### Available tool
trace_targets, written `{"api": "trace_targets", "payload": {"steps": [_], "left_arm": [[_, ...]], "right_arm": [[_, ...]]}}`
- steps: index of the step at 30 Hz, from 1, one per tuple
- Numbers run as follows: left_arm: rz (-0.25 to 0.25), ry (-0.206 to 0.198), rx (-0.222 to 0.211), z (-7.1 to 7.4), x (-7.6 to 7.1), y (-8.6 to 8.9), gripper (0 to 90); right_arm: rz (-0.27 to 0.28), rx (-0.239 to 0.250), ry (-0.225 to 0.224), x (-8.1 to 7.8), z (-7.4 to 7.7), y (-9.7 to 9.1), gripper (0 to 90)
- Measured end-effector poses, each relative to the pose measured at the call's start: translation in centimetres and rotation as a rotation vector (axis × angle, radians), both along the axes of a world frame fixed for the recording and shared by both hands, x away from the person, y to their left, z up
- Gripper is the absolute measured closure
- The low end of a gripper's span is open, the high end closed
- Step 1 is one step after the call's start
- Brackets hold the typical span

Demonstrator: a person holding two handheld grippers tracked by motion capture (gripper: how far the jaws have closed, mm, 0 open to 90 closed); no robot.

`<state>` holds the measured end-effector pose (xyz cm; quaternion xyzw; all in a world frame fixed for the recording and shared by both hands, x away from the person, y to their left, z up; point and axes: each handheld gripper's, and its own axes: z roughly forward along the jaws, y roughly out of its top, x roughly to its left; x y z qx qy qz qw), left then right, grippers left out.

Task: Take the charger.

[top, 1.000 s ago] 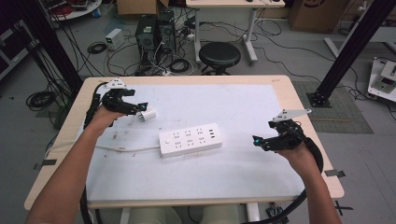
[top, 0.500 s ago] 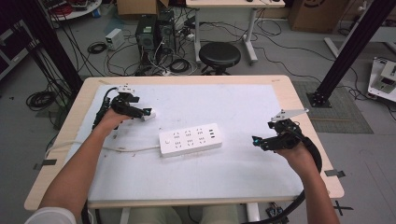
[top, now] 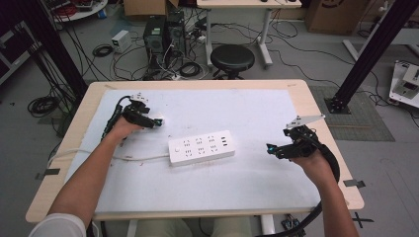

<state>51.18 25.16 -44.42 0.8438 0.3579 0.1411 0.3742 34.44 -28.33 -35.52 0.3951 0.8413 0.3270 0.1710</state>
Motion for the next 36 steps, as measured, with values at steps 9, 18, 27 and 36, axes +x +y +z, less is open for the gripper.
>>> {"api": "trace_targets", "payload": {"steps": [9,18,27,36], "left_arm": [[-0.014,0.013,0.031,-0.1,-0.1,-0.3,25.8],[0.012,0.027,0.031,0.3,-0.3,-0.3,42.4],[0.065,-0.002,-0.015,2.3,-1.5,-0.1,42.5],[0.103,-0.079,-0.042,5.1,-4.6,-0.1,42.6]], "right_arm": [[-0.002,0.002,0.003,-0.1,-0.1,-0.1,14.8],[-0.002,0.004,-0.003,-0.3,-0.1,-0.2,15.0],[0.002,0.009,-0.007,-0.4,-0.1,-0.4,15.1],[0.022,0.02,-0.006,-0.6,-0.3,-0.1,15.1]]}}
